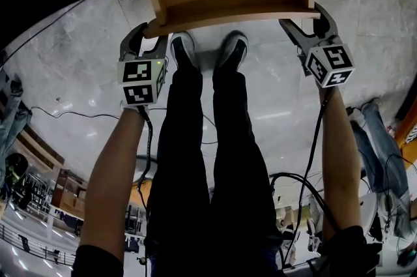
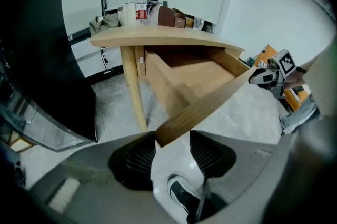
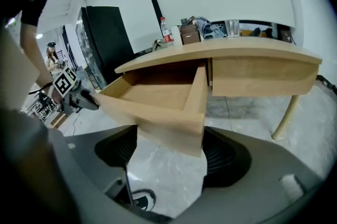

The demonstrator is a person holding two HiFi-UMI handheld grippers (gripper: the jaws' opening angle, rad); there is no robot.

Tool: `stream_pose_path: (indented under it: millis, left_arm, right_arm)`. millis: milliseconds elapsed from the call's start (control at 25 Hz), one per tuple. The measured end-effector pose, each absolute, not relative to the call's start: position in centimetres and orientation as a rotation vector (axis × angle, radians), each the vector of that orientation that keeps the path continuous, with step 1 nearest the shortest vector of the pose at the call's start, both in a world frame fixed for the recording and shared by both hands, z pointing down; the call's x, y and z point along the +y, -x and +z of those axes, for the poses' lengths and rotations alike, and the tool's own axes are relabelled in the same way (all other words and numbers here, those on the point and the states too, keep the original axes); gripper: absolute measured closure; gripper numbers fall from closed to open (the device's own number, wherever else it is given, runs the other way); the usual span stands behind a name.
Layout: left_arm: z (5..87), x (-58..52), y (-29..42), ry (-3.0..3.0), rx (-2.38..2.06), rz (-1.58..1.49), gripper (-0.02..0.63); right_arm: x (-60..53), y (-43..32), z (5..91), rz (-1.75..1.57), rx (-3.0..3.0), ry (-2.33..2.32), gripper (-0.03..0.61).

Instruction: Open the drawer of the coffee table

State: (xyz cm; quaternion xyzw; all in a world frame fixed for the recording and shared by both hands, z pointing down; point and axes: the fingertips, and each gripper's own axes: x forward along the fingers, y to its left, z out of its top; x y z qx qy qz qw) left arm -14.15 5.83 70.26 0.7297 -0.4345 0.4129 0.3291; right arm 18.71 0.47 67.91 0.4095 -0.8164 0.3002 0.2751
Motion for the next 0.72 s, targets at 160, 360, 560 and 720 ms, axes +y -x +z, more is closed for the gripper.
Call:
stream_pose_path:
  millis: [160, 360, 560, 720]
  left_arm:
    - [70.5, 8.3, 13.4, -1.887, -1.087, 1.078, 0.403]
    - [71.2, 10.4, 12.8, -1.863, -1.043, 1.087, 0.403]
    - [72.5, 10.6, 12.8, -1.864, -1.003, 1.136, 0.403]
    - [73.1, 10.6, 12.8, -1.868, -0.976, 1.164, 0.403]
  right_arm:
    - [3.1, -19.2, 68.5, 0.824, -2.15, -1.075, 0.187]
    - [5.0, -19.7, 69.4, 0.845, -2.105, -1.028, 0.187]
    - [4.9, -19.8, 70.6, 0.848, -2.071, -0.995, 0.187]
    - [4.9, -19.7, 71.2, 0.853, -2.058, -0.983, 0.187]
